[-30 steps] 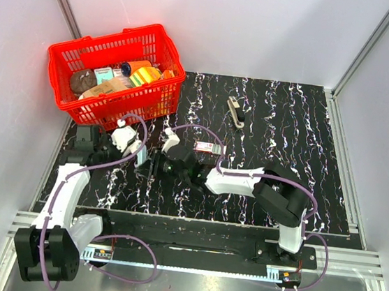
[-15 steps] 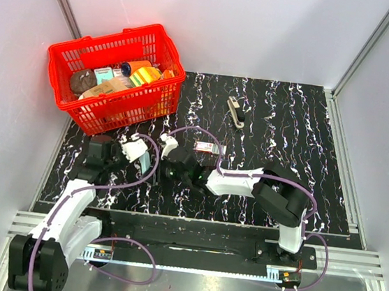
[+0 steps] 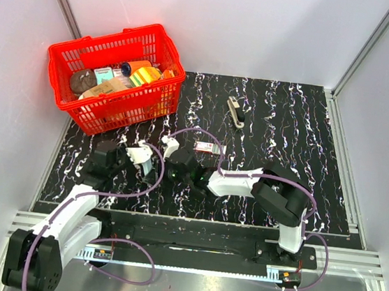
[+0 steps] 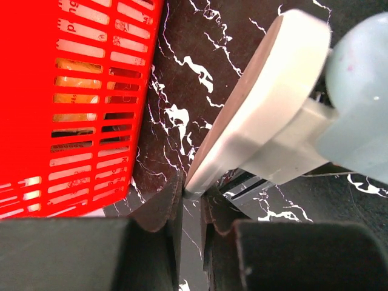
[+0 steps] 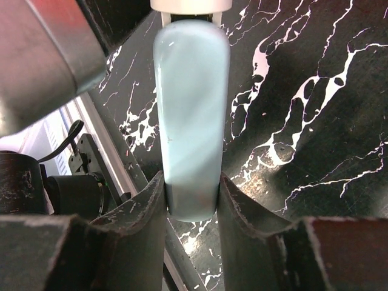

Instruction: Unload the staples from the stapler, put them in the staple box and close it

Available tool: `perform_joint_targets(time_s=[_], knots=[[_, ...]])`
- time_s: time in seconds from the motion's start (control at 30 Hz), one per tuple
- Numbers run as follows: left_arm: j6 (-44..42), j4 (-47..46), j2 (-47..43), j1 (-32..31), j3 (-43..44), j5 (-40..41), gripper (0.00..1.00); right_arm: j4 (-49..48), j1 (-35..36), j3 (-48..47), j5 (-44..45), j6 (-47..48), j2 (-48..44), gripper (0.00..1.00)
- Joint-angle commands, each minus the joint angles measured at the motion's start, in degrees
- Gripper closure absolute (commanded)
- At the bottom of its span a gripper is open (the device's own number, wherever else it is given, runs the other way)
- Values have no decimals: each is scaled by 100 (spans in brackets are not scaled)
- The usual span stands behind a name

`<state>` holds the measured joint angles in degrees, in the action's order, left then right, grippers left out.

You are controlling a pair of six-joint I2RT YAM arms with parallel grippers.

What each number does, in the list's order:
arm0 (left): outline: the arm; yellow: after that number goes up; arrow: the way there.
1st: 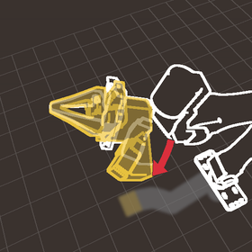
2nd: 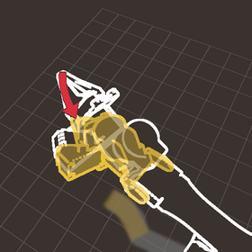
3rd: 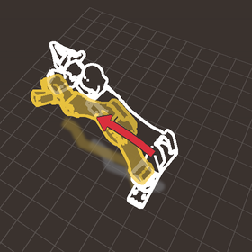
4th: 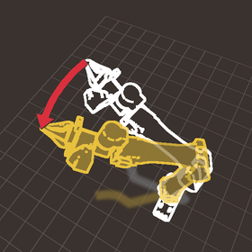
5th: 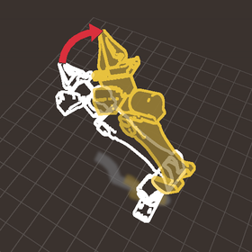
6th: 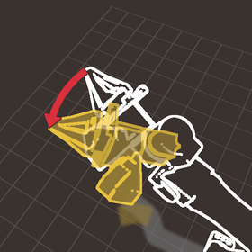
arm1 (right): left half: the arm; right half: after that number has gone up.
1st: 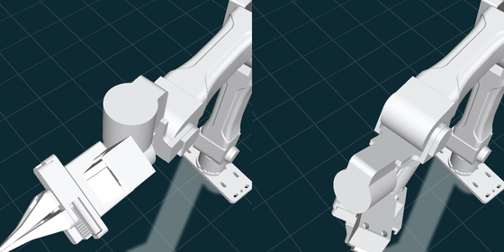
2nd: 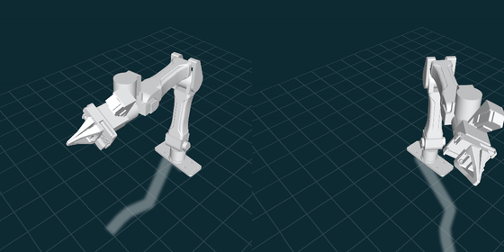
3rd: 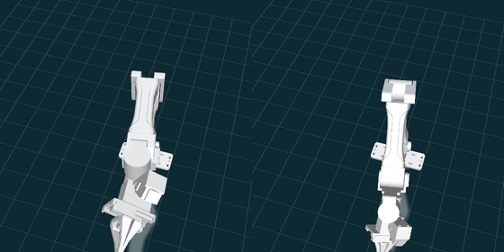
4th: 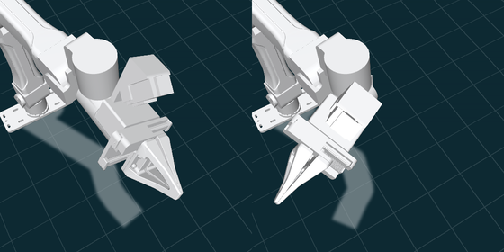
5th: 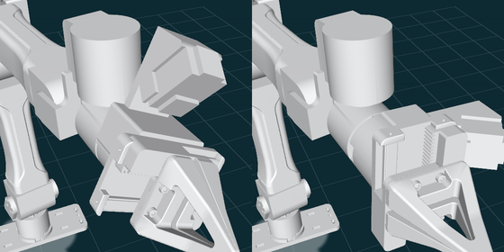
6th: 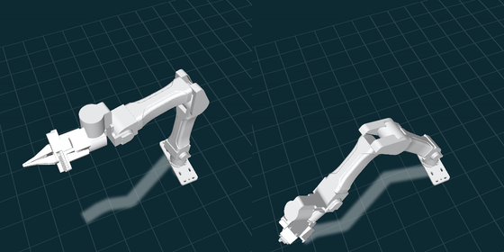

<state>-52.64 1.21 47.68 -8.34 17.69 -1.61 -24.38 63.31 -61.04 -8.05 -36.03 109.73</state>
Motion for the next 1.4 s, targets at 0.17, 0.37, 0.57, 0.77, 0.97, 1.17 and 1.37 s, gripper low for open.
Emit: perform_joint_targets(time_s=[0.17,0.37,0.57,0.77,0.97,1.17,1.37], knots=[[1377,1543,-119,-115,1270,-319,93,21,129,-127,-171,-202,-347,100],[1793,3674,66,-168,2062,-2377,67,337,85,-426,506,-299,-681,100],[1248,4518,-233,-186,2361,-3214,55,1268,76,-691,981,-132,-734,100],[1510,5125,-251,-159,3370,-2943,32,2182,76,-883,1087,-150,-681,100],[2441,4819,-329,191,4049,-2257,1,3157,85,-1182,990,-168,-567,100],[3400,4739,-505,298,4146,-1484,1,4764,111,-2393,823,87,354,100],[3559,4985,-918,324,3908,-1343,1,6075,340,-3633,1139,404,1225,100]])
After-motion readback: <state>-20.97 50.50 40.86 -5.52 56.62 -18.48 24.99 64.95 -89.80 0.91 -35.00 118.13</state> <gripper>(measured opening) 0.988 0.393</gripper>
